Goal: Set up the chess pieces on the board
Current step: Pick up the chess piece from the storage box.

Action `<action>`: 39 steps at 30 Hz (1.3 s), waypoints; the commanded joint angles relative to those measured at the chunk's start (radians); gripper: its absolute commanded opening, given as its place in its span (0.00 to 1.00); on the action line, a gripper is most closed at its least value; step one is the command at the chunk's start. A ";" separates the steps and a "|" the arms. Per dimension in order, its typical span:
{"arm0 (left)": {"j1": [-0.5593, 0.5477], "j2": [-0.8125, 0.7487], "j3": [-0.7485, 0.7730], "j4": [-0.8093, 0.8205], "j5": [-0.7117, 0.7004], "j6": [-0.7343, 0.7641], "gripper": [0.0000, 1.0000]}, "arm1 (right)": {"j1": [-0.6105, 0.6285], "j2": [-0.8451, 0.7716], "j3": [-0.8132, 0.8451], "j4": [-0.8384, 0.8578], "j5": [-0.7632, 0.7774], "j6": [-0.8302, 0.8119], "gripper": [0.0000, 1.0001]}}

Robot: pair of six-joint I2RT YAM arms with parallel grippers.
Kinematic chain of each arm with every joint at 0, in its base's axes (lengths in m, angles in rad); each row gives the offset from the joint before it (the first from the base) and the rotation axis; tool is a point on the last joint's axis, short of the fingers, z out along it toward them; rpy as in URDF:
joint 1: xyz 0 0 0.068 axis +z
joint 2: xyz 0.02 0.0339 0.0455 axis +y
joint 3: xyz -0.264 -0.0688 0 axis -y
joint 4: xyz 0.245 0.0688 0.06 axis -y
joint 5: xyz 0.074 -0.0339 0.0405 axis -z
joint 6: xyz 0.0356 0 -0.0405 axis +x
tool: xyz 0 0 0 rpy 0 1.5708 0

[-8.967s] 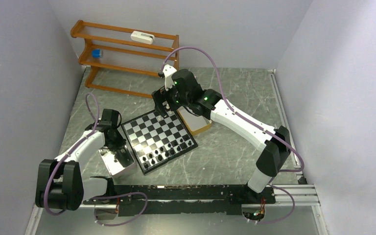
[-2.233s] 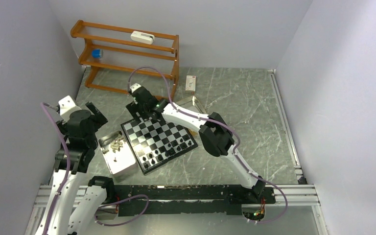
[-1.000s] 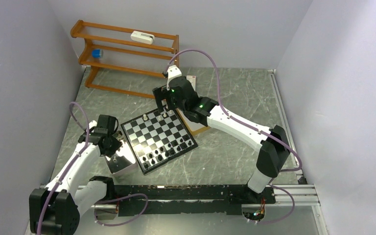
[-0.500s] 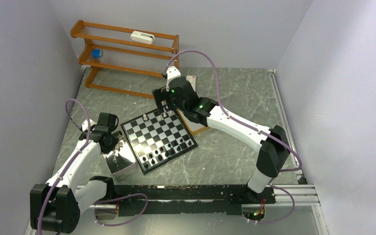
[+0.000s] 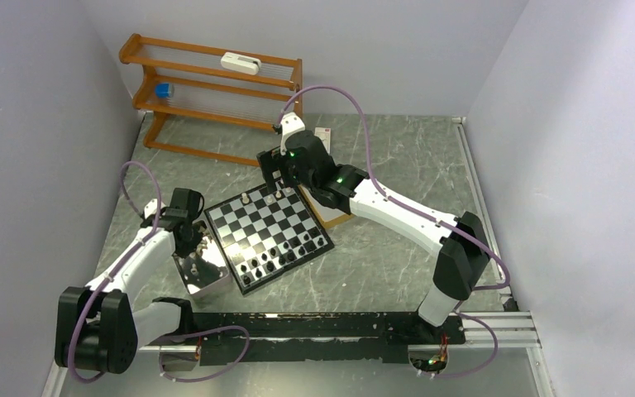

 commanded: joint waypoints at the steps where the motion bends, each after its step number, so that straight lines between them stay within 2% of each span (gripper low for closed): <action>1: 0.003 0.005 -0.016 0.042 -0.020 0.004 0.25 | -0.004 -0.032 -0.007 0.018 0.005 -0.015 1.00; 22: 0.003 0.024 0.060 -0.050 -0.026 0.030 0.29 | -0.004 -0.002 0.024 -0.006 -0.003 -0.023 1.00; 39: 0.003 0.061 0.008 -0.019 -0.007 0.025 0.25 | -0.005 0.010 0.031 -0.004 -0.020 -0.023 1.00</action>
